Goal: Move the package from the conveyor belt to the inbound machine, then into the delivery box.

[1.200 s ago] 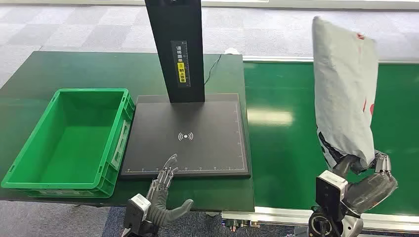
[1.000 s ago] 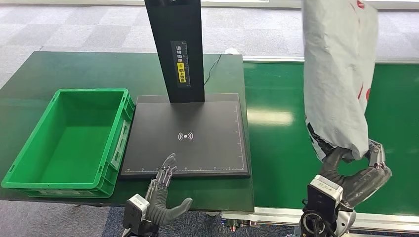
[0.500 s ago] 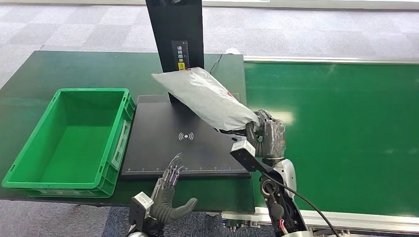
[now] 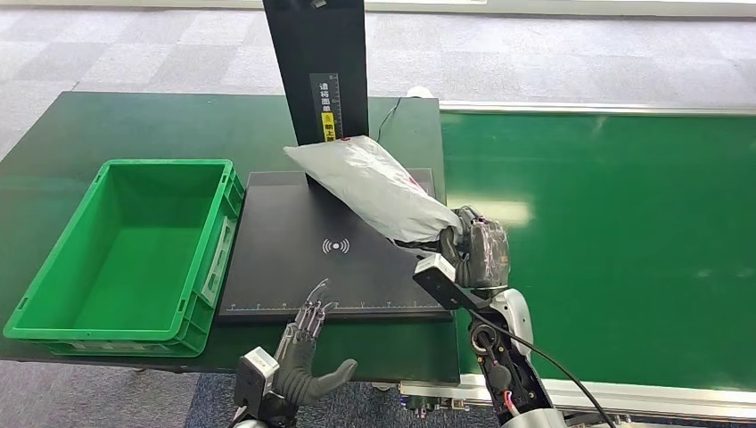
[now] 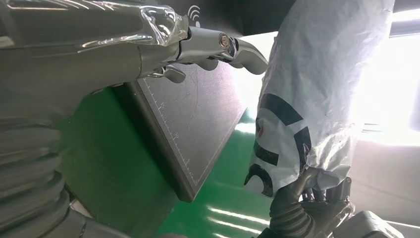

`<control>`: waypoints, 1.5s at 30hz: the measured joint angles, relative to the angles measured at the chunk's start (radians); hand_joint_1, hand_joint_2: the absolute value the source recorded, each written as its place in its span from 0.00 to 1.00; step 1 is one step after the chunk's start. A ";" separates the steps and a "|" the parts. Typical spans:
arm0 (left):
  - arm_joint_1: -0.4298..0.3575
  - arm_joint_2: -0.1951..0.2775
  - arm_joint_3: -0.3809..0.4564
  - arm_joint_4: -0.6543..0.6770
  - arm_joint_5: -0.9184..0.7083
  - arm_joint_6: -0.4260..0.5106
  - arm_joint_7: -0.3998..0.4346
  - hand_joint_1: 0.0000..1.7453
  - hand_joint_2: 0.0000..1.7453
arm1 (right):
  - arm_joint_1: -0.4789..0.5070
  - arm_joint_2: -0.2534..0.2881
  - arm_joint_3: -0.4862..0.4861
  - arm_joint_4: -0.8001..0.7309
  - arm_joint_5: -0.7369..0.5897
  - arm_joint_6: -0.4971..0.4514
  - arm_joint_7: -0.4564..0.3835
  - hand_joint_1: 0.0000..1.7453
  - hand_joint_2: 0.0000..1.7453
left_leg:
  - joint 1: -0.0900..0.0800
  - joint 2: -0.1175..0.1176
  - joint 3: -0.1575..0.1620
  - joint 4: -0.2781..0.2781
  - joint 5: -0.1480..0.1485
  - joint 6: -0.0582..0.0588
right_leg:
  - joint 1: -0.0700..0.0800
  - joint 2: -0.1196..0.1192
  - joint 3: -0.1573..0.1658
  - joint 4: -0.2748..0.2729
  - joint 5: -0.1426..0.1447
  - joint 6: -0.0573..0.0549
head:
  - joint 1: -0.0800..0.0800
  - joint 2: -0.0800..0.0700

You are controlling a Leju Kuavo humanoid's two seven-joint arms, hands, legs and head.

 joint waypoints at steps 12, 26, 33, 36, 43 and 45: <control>0.003 0.000 0.000 -0.011 -0.002 -0.013 0.004 0.00 1.00 | -0.068 -0.022 0.021 0.161 0.113 0.163 0.114 1.00 1.00 | 0.000 0.000 0.000 0.000 0.000 0.000 | 0.000 0.000 0.000 0.000 0.000 0.000 | 0.000 0.000; 0.006 0.006 -0.019 -0.023 0.003 -0.021 0.010 0.00 1.00 | 0.046 -0.027 0.086 0.175 -0.021 0.382 -0.030 0.00 1.00 | 0.000 0.002 0.001 0.000 -0.001 -0.001 | 0.000 0.002 0.000 0.000 0.000 0.000 | 0.000 0.000; 0.006 0.009 -0.021 -0.022 0.003 -0.021 0.010 0.00 1.00 | 0.073 -0.029 0.097 0.153 -0.026 0.390 -0.030 0.00 1.00 | 0.000 0.002 0.003 0.000 -0.001 -0.001 | 0.000 0.002 0.002 0.000 0.000 0.000 | 0.000 0.000; 0.006 0.009 -0.022 -0.022 0.003 -0.021 0.010 0.00 1.00 | 0.077 -0.029 0.100 0.151 -0.026 0.391 -0.030 0.00 1.00 | 0.000 0.001 0.002 0.000 -0.001 -0.001 | 0.000 0.002 0.001 0.000 0.000 0.000 | 0.000 0.000; 0.005 0.009 -0.022 -0.022 0.003 -0.021 0.010 0.00 1.00 | 0.078 -0.030 0.102 0.151 -0.026 0.391 -0.030 0.00 1.00 | 0.000 0.001 0.002 0.000 -0.001 -0.001 | 0.000 0.002 0.001 0.000 0.000 0.000 | 0.000 0.000; 0.005 0.009 -0.022 -0.022 0.003 -0.021 0.009 0.00 1.00 | 0.078 -0.030 0.102 0.151 -0.026 0.391 -0.030 0.00 1.00 | 0.000 0.001 0.002 0.000 -0.001 -0.001 | 0.000 0.002 0.001 0.000 0.000 0.000 | 0.000 0.000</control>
